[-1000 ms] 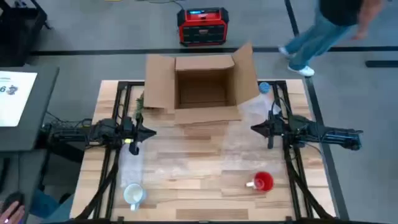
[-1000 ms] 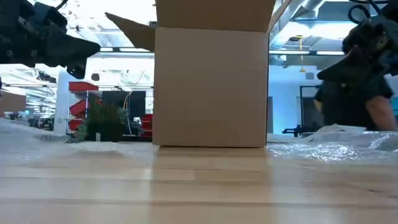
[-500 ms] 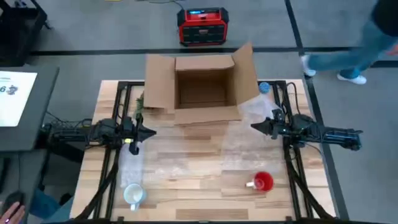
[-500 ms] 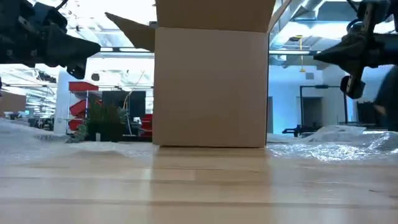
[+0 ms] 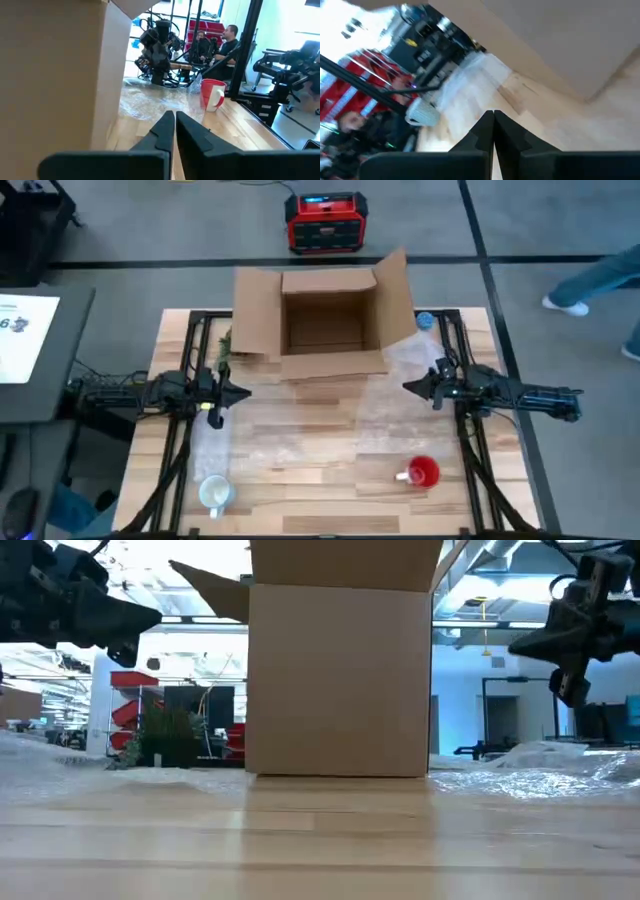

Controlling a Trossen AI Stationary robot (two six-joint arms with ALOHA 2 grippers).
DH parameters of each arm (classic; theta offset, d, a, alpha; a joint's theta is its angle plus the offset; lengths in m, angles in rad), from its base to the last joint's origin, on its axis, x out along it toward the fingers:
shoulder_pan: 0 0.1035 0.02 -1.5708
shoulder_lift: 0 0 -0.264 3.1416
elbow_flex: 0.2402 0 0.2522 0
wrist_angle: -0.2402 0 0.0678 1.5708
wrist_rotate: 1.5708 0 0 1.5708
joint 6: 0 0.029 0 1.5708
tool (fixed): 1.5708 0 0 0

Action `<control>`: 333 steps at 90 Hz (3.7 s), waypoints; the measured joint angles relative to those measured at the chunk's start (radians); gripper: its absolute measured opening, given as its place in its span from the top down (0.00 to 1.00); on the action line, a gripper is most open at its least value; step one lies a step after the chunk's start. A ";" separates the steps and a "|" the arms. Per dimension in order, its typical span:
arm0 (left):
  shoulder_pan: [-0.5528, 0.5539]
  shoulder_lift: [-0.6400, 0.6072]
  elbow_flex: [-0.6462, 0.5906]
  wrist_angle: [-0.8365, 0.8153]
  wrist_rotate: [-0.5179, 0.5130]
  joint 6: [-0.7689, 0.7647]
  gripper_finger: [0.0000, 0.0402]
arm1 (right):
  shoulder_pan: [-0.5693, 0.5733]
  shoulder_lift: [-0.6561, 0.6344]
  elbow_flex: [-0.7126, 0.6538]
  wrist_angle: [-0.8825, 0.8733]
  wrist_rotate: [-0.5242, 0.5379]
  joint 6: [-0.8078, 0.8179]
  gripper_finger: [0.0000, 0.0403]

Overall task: Wrap mug
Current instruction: Wrap the red mug with bubble wrap

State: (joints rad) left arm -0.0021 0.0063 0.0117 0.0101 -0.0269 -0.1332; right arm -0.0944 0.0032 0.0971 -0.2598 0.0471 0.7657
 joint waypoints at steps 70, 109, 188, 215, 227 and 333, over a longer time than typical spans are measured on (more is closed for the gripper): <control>0.000 0.000 0.000 0.006 -0.003 -0.073 1.00 | 0.159 0.550 0.730 -0.665 -0.231 -0.356 1.00; 0.000 0.000 0.000 0.006 -0.018 -0.319 1.00 | 0.493 1.021 0.842 -0.778 -0.343 -0.398 0.70; 0.000 0.000 0.000 0.005 -0.036 -0.290 1.00 | 0.584 1.410 0.967 -0.725 -0.277 -0.033 0.98; 0.000 0.000 0.000 0.004 -0.043 -0.290 1.00 | 0.366 1.685 1.366 -0.750 -0.261 -0.154 0.99; 0.000 0.000 0.000 0.004 -0.044 -0.290 1.00 | 0.333 1.835 1.522 -0.808 -0.274 -0.298 1.00; 0.000 0.000 0.000 0.000 -0.043 -0.323 1.00 | 0.288 1.959 1.860 -0.853 -0.463 -0.643 0.99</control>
State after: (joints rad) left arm -0.0025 0.0065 0.0119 0.0103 -0.0696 -0.4564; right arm 0.1939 1.9618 1.9566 -1.1130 -0.4154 0.1226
